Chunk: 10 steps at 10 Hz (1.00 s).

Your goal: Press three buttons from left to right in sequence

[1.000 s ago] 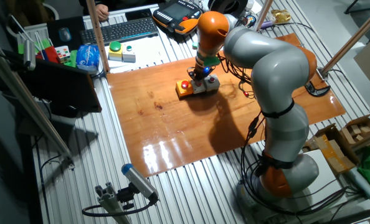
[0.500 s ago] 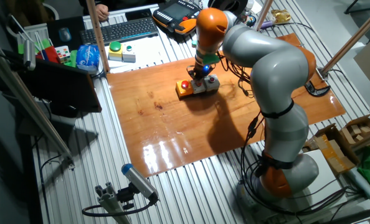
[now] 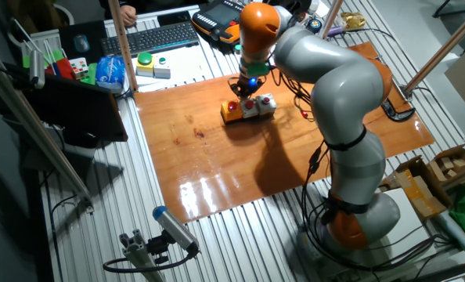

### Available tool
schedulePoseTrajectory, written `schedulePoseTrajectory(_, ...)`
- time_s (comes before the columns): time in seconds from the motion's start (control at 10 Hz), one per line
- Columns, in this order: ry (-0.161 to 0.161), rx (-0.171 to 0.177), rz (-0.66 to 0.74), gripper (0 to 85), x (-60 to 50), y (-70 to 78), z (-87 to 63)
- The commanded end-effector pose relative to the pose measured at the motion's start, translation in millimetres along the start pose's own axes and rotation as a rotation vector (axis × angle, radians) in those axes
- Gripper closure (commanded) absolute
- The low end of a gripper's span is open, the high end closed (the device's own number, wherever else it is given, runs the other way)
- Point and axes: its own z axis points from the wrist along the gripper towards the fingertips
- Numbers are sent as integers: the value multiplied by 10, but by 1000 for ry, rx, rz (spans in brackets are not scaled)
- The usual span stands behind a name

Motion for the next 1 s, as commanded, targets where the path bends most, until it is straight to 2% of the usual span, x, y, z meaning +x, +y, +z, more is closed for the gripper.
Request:
schedulePoseTrajectory(0.0, -1, 1, 7, 843, -10, 36, 8)
schedulePoseTrajectory(0.4, -32, -18, 23, 843, -23, 174, 267)
schedulePoseTrajectory(0.9, -63, -35, 26, 843, -11, 280, 491)
